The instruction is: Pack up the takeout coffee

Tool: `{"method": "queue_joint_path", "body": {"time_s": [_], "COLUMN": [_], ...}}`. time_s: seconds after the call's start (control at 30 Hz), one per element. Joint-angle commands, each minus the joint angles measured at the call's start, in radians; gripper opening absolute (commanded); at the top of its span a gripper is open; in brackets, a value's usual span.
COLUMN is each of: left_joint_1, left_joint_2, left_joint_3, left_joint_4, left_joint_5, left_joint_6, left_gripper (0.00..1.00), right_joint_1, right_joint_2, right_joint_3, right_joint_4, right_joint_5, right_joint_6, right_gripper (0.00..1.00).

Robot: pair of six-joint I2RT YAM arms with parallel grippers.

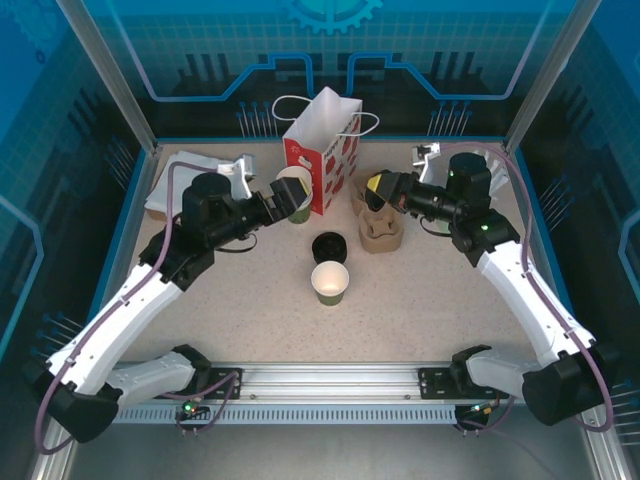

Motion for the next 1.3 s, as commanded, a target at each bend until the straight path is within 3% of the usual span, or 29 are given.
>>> {"method": "queue_joint_path", "body": {"time_s": [0.0, 0.17, 0.47, 1.27], "left_joint_1": [0.016, 0.013, -0.012, -0.072], "left_joint_2": [0.049, 0.141, 0.232, 0.312], "left_joint_3": [0.018, 0.112, 0.152, 0.199], "left_joint_4": [0.088, 0.156, 0.362, 0.391], "left_joint_5": [0.222, 0.398, 0.569, 0.599], "left_joint_6": [-0.290, -0.413, -0.498, -0.505], "left_gripper": [0.99, 0.99, 0.99, 0.92], "right_joint_1": [-0.013, -0.011, 0.011, 0.085], "right_joint_2": [-0.043, -0.065, -0.071, -0.044], "right_joint_3": [-0.030, -0.031, 0.024, 0.135], "right_joint_4": [0.120, 0.189, 0.163, 0.057], "right_joint_5": [-0.129, -0.258, -0.390, -0.429], "right_joint_6": [-0.190, -0.274, -0.349, -0.450], "right_gripper": [0.12, 0.12, 0.12, 0.11]}}
